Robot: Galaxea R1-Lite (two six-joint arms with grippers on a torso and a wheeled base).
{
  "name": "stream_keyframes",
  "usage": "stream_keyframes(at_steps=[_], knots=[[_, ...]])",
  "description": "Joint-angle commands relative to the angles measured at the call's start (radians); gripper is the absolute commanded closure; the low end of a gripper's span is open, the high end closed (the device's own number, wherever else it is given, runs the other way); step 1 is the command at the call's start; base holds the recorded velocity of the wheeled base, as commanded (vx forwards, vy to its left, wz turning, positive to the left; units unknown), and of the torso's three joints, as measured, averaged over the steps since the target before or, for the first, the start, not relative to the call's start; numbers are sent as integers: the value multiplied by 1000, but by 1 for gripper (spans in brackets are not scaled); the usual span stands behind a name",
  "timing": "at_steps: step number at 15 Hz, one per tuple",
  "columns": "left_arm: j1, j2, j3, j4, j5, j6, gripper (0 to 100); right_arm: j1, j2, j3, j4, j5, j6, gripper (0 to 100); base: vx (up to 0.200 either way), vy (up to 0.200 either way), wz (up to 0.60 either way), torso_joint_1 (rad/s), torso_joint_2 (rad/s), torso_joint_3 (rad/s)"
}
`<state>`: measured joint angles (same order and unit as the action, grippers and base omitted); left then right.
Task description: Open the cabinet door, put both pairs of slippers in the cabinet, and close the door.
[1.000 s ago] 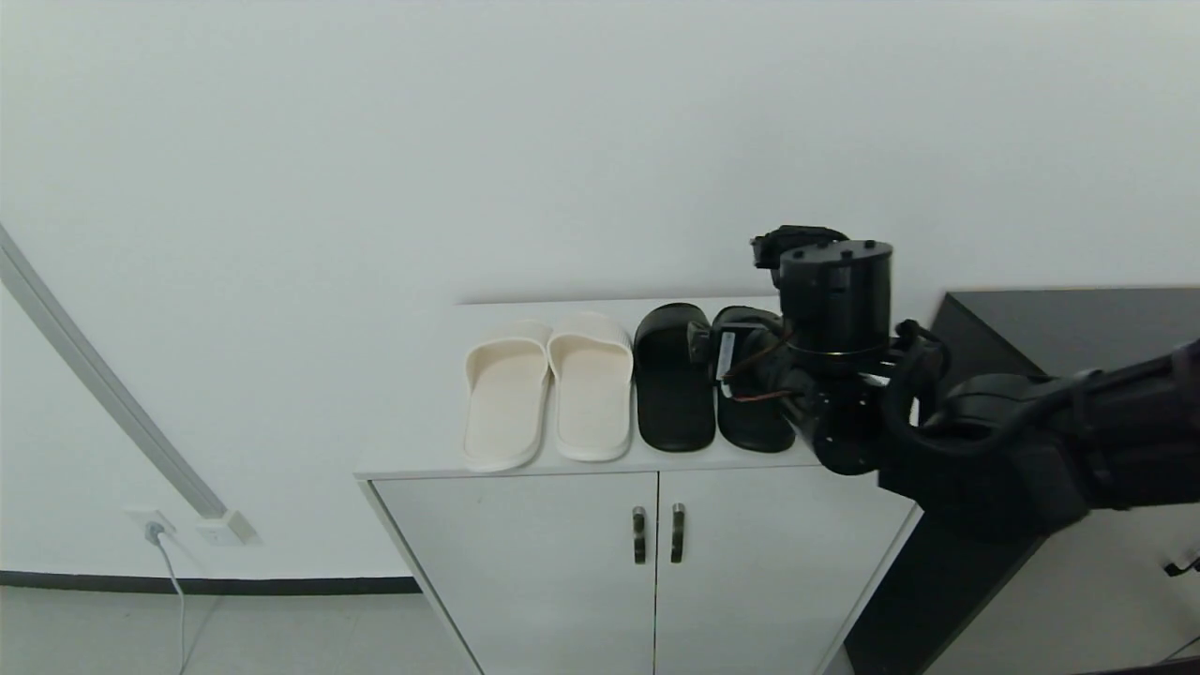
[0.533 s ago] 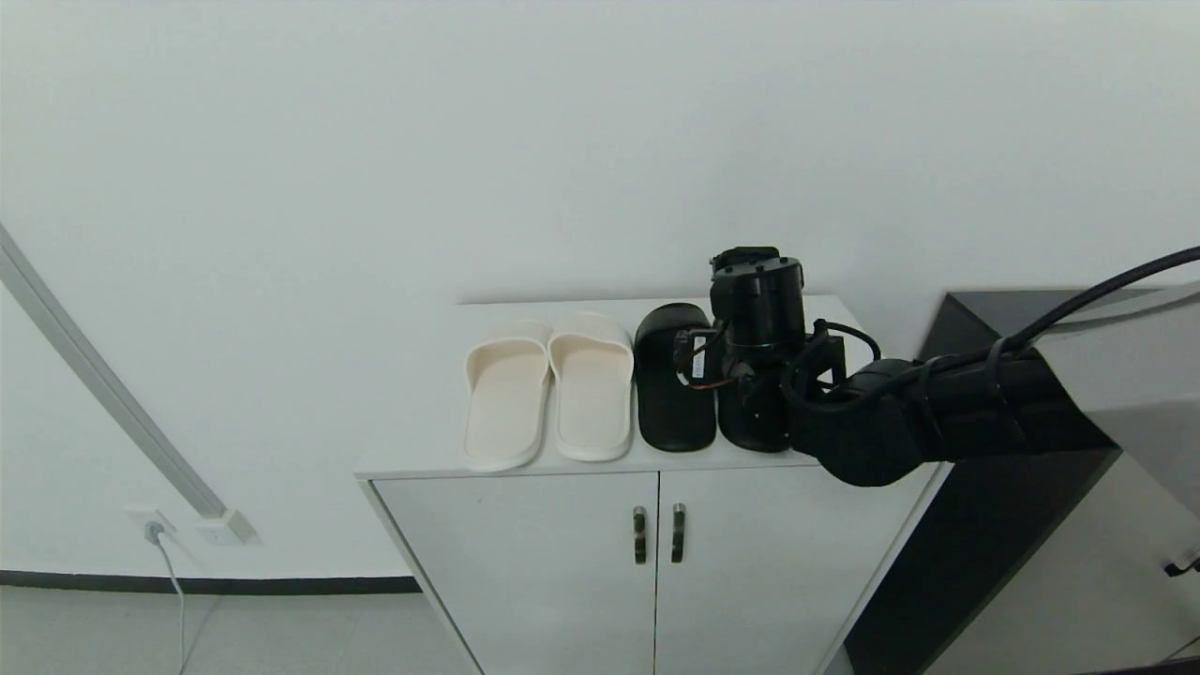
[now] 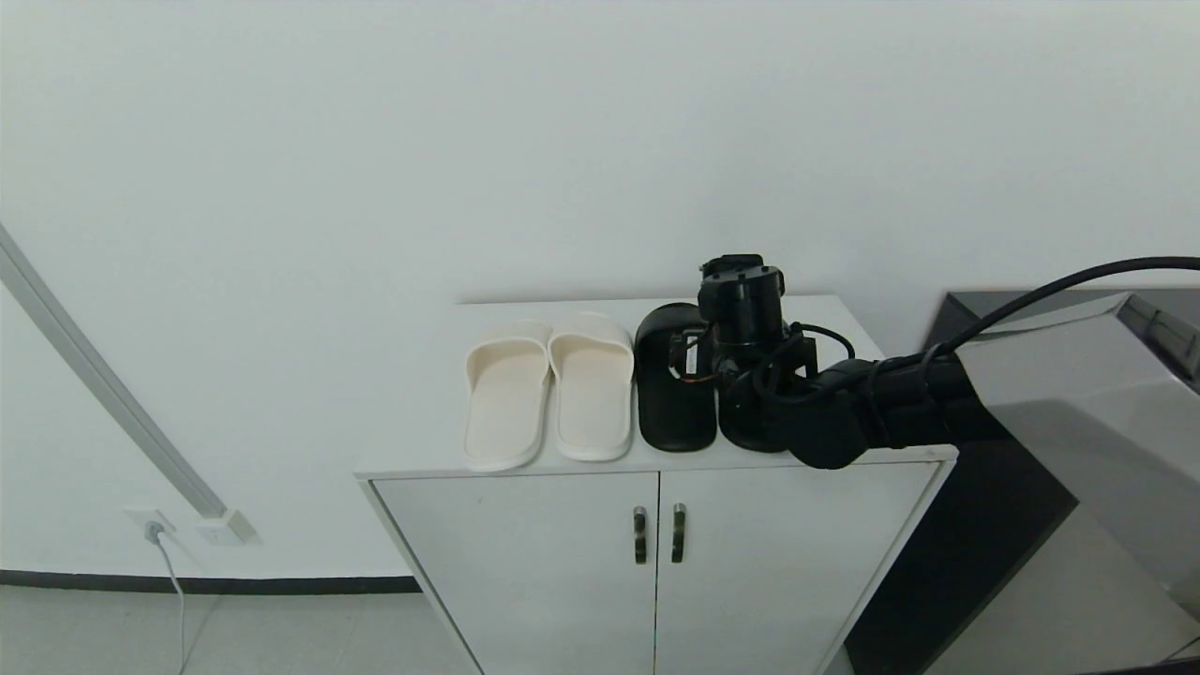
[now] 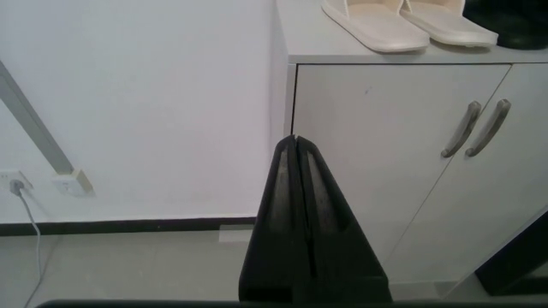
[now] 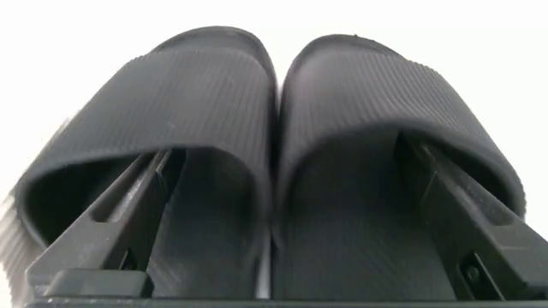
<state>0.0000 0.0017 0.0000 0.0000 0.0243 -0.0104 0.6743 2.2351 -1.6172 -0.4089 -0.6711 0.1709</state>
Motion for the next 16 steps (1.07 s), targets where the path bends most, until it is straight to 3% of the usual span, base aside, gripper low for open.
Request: stream_keyframes(at_steps=[1, 3, 4, 11, 14, 16], knots=[[0, 0, 0, 0, 0, 0, 100, -4, 35, -50, -1, -1, -10, 0, 0, 0, 0, 0, 0, 0], [0, 0, 0, 0, 2, -2, 100, -15, 72, -95, 4, -1, -11, 0, 0, 0, 0, 0, 0, 0], [0, 0, 0, 0, 2, -2, 100, -19, 83, -105, 5, -1, -10, 100, 0, 0, 0, 0, 0, 0], [0, 0, 0, 0, -4, -2, 100, -4, 18, -62, 1, -7, -10, 100, 0, 0, 0, 0, 0, 0], [0, 0, 0, 0, -3, 0, 100, 15, -89, 66, -1, -7, -10, 100, 0, 0, 0, 0, 0, 0], [0, 0, 0, 0, -3, 0, 100, 33, -227, 240, -11, 38, -10, 100, 0, 0, 0, 0, 0, 0]])
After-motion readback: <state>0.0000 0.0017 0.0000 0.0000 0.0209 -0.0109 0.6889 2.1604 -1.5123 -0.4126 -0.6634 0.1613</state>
